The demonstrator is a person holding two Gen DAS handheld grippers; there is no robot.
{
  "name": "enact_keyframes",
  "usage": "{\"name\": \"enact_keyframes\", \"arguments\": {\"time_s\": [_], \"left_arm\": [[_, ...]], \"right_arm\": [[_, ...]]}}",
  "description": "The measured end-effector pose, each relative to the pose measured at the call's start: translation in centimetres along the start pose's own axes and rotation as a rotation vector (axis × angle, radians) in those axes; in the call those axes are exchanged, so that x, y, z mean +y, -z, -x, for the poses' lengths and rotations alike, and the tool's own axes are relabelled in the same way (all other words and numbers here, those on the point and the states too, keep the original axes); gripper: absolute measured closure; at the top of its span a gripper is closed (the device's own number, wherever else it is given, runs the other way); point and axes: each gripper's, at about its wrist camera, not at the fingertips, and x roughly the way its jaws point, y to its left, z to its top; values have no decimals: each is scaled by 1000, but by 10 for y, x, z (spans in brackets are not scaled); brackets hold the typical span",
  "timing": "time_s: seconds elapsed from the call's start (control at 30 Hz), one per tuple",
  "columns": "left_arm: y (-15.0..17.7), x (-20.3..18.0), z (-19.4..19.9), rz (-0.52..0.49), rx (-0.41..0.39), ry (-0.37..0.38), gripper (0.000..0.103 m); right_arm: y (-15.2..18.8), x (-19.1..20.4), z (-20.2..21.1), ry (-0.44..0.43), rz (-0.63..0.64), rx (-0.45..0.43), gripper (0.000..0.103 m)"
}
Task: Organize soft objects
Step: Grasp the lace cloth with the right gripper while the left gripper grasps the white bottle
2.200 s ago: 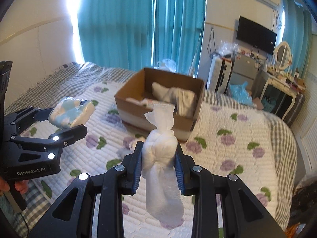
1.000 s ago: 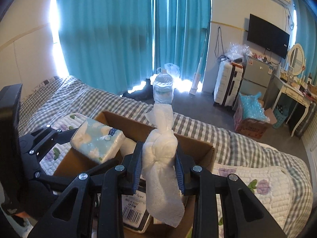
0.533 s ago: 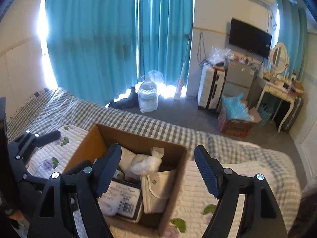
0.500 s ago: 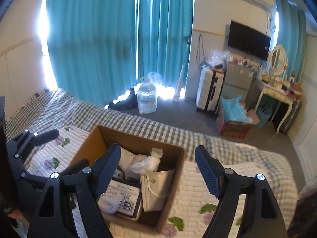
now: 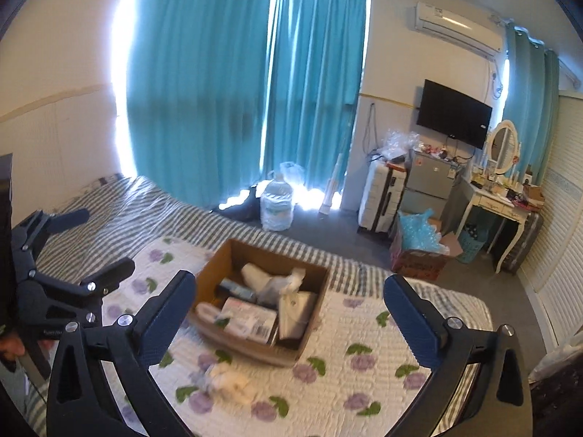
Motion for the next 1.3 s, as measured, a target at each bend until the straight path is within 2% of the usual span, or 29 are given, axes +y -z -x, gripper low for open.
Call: {"name": "enact_keyframes", "arguments": {"time_s": [0.17,0.3,0.4,0.53,0.7,0.9,0.97,1.03,1.07,1.13,1.3], "left_arm": [[40,-6,-6,19,37,21,0],[76,-8,-39,64,108,46,0],[106,-11,-74,71,167,7,0],[143,-12,-109,86,232,-14,0],[180,-6,-132,73,318,-32,0],[185,-10,-132,76,321,-20,0],[186,-12,-129,72,310,-15,0],[187,-14,-126,67,301,-15,0],[187,-16,-124,63,299,-12,0],[188,-22,-118,59,298,3,0],[185,-42,-114,53,333,32,0]], "right_arm": [[48,18,-13,-9,32,58,0],[103,30,-59,11,57,145,0],[142,36,-99,21,86,225,0],[178,32,-153,-28,10,322,0],[207,28,-193,-91,-112,352,3],[229,32,-218,-134,-151,429,34],[233,38,-217,-190,-153,448,61],[236,41,-215,-212,-148,451,80],[236,43,-211,-211,-143,444,85],[235,42,-199,-204,-146,414,91],[222,23,-158,-103,-152,307,92]]}}
